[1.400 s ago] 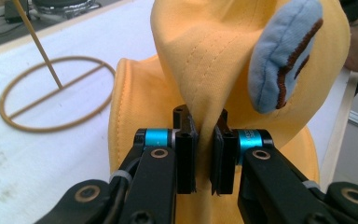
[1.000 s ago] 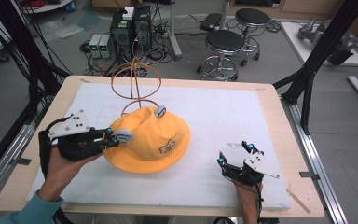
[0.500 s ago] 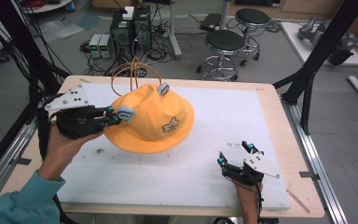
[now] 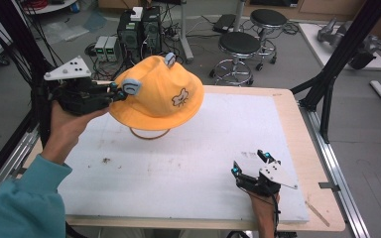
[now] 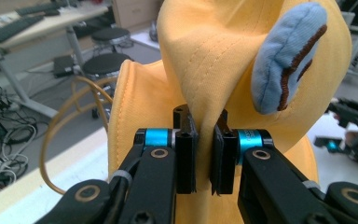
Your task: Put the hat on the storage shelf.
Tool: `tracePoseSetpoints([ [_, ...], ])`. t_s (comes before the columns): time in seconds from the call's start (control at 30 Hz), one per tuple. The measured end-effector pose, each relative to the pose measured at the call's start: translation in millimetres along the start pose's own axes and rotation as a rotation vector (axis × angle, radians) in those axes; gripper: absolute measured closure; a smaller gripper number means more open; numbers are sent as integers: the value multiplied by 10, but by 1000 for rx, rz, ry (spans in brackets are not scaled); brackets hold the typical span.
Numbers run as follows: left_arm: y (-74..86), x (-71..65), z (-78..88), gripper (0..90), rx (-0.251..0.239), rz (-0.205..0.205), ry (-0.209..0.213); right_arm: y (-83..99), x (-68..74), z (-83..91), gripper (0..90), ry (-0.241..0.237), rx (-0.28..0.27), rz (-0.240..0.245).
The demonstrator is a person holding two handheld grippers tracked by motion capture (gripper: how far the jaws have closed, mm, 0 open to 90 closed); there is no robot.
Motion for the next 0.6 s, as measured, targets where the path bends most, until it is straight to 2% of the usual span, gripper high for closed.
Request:
tracePoseSetpoints([
  [0.23, -74, 181, -98, 823, -5, 16, -68, 1, 5, 2, 83, -3, 4, -4],
  [0.37, -64, 303, -142, 823, -11, 43, -99, 0, 1, 0, 83, -1, 1, -2],
  [0.47, -32, 422, -172, 823, -19, 92, -139, 1, 4, 2, 83, -4, 5, 0],
  [0.6, -3, 511, -181, 823, -17, 101, -182, 1, 4, 2, 83, -5, 5, 1],
])
Point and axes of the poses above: each handheld gripper's, and its own axes: z roughly backward along the jaws, y roughly out of its underside, x roughly to its left, the point moved 1 cm from there along -z, roughly forward along the jaws, and after that the axes turned 2 degrees about -x, right-handed, at the moved point
